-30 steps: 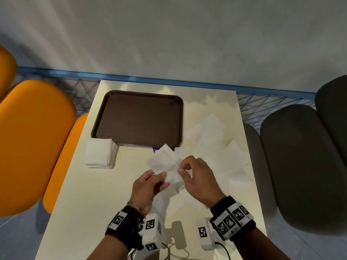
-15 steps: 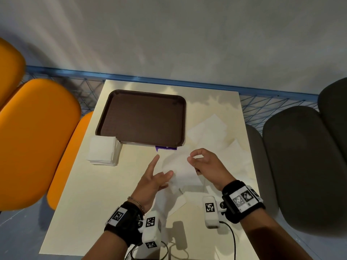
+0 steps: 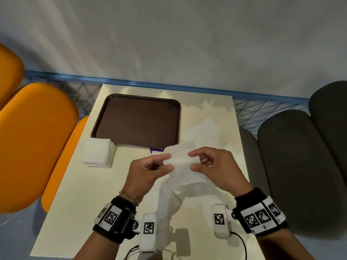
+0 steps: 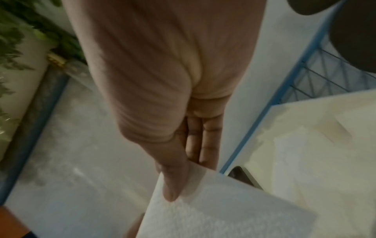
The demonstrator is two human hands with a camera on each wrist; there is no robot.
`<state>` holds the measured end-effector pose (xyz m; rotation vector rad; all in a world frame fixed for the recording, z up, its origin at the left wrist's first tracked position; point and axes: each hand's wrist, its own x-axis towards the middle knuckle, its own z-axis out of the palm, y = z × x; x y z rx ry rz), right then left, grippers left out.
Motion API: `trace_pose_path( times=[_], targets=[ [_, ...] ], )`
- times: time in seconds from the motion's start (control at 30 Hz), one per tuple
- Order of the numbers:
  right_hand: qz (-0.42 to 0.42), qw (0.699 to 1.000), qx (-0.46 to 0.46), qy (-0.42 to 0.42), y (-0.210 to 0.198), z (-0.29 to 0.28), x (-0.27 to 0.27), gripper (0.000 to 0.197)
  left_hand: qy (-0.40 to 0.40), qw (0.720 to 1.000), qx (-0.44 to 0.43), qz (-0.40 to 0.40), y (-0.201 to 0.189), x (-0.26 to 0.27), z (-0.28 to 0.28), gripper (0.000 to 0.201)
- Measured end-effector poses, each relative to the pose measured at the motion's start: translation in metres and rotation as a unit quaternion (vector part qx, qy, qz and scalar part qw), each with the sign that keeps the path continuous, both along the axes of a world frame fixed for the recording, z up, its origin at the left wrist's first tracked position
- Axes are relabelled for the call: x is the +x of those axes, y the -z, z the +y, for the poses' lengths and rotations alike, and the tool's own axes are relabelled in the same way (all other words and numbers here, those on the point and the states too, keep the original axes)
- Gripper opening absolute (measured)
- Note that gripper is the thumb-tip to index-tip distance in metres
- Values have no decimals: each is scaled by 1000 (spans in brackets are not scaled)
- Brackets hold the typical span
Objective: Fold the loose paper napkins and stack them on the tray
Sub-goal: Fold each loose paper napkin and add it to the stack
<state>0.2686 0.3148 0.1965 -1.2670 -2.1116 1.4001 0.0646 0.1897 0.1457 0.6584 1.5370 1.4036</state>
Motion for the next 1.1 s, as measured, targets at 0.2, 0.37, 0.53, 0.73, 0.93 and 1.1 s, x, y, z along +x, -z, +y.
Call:
trace_pose_path(
  times=[0.2, 0.37, 0.53, 0.73, 0.93, 1.1],
  targets=[
    [-31, 985, 162, -48, -10, 4, 7, 31, 46, 986, -19, 160, -10, 11, 0, 35],
    [-68, 965, 194, -164, -21, 3, 5, 24, 92, 897, -18, 431, -14, 23, 5, 71],
    [-42, 960, 181, -208, -34, -4, -2, 26, 92, 922, -5, 376, -25, 48, 10, 41],
    [19, 987, 90, -131, -45, 2, 20, 45, 48, 989, 13, 143, -37, 57, 6, 21],
    [18, 986, 140, -85, -38, 14, 50, 10, 2, 998, 43, -46, -40, 54, 3, 32],
    [100, 989, -3, -110, -40, 18, 54, 12, 12, 995, 56, -87, -46, 54, 6, 37]
  ],
)
